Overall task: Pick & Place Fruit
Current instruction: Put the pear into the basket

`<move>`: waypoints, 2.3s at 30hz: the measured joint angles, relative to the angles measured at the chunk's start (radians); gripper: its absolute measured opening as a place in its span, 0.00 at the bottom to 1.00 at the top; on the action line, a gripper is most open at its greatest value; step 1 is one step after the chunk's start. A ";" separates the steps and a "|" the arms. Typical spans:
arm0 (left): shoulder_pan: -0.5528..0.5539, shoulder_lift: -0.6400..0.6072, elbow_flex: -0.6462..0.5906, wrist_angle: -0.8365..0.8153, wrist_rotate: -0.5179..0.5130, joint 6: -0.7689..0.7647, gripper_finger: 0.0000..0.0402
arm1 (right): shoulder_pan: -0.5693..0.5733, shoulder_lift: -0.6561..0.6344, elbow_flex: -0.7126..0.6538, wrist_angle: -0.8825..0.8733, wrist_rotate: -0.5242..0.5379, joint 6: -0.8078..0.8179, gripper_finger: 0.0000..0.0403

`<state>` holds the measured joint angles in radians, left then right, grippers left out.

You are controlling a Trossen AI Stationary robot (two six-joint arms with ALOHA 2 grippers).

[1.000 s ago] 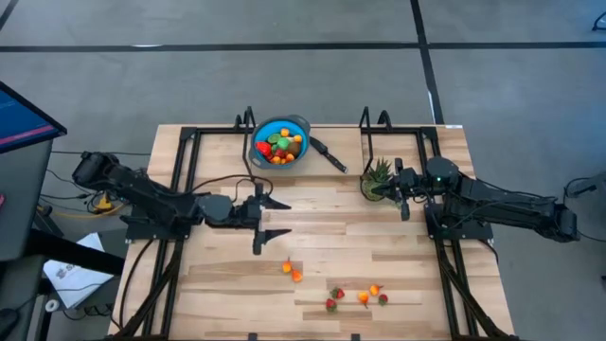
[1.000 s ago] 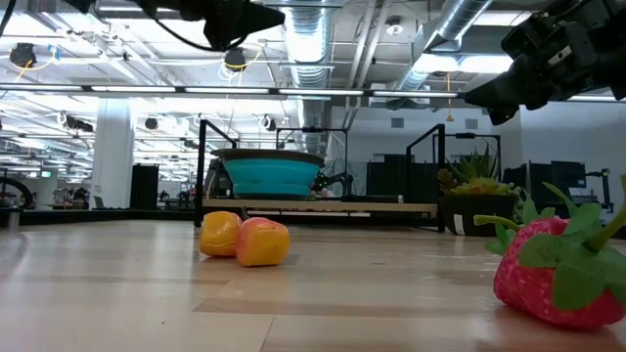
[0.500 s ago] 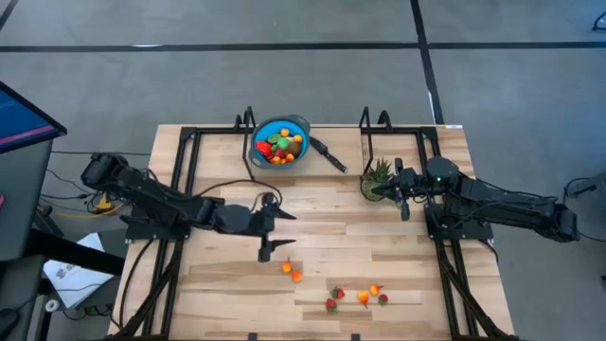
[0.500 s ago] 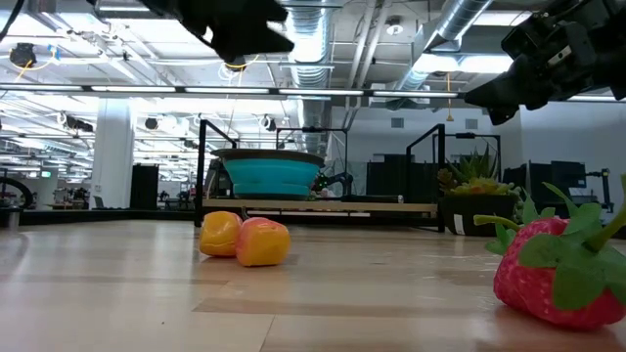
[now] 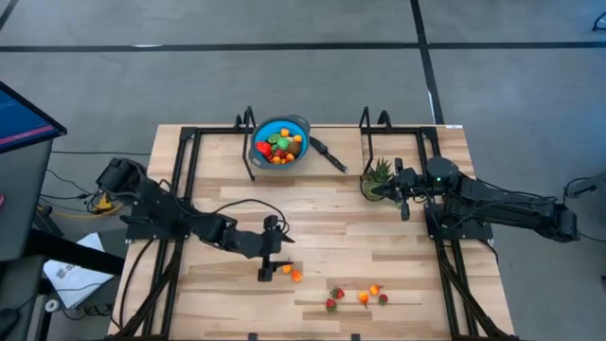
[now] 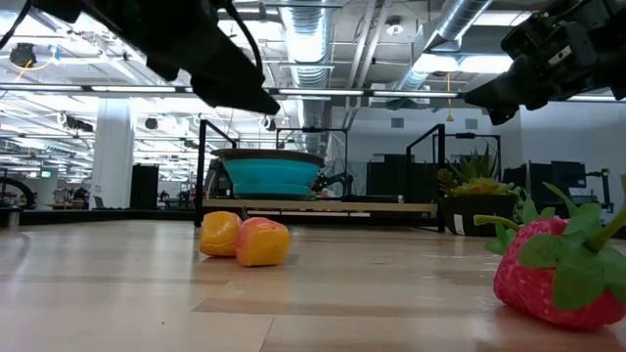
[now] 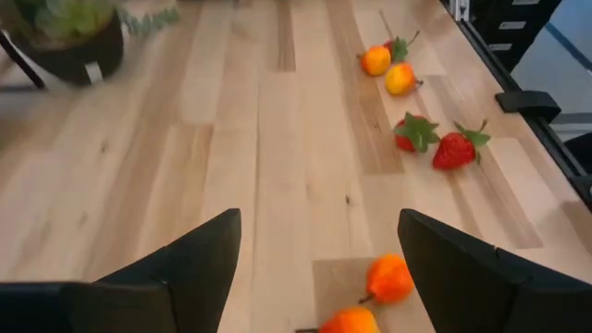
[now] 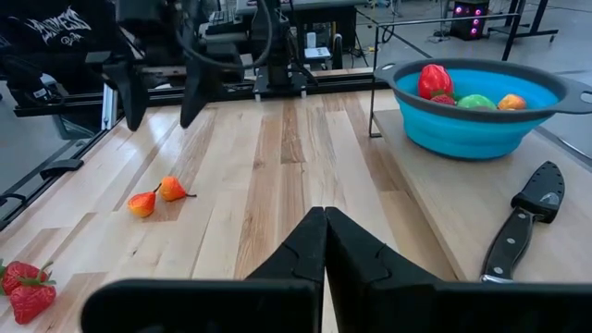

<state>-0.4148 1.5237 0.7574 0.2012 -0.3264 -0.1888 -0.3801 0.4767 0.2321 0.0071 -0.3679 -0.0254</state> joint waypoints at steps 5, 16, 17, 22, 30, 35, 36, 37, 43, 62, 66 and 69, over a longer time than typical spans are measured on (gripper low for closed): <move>-0.006 0.033 0.000 0.000 0.000 -0.057 0.71 | 0.000 0.000 0.000 0.000 0.000 0.000 0.00; -0.006 0.055 0.000 0.000 -0.003 -0.063 0.71 | 0.000 0.000 0.000 0.000 0.000 -0.011 0.00; -0.006 0.055 0.000 0.000 -0.003 -0.063 0.71 | 0.000 0.000 0.000 0.000 0.000 -0.011 0.00; -0.006 0.055 0.000 0.000 -0.003 -0.063 0.71 | 0.000 0.000 0.000 0.000 0.000 -0.011 0.00; -0.006 0.054 0.000 -0.013 -0.003 -0.063 0.71 | 0.000 0.000 0.000 0.000 0.000 -0.011 0.00; -0.007 0.054 -0.001 -0.056 -0.002 -0.063 0.71 | 0.000 0.000 0.000 0.000 0.000 -0.011 0.00; -0.009 0.054 -0.001 -0.056 -0.002 -0.063 0.71 | 0.000 0.000 0.000 -0.001 0.000 -0.011 0.00; -0.010 0.054 -0.001 -0.056 -0.002 -0.060 0.71 | 0.000 0.000 0.000 -0.001 0.000 -0.011 0.00; -0.010 0.056 -0.001 -0.104 0.000 -0.055 0.71 | 0.000 0.000 0.000 -0.001 0.000 -0.011 0.00; -0.024 0.227 -0.002 -0.028 0.116 -0.085 0.71 | 0.000 0.000 0.000 -0.032 0.001 -0.011 0.00; -0.023 0.252 -0.002 0.004 0.127 -0.089 0.71 | 0.000 0.000 0.000 -0.032 0.002 -0.013 0.00; -0.024 0.275 -0.002 0.046 0.138 -0.089 0.71 | 0.000 0.000 0.000 -0.035 0.002 -0.030 0.00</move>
<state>-0.4385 1.7987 0.7555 0.2469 -0.1888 -0.2779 -0.3801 0.4767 0.2325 -0.0278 -0.3662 -0.0551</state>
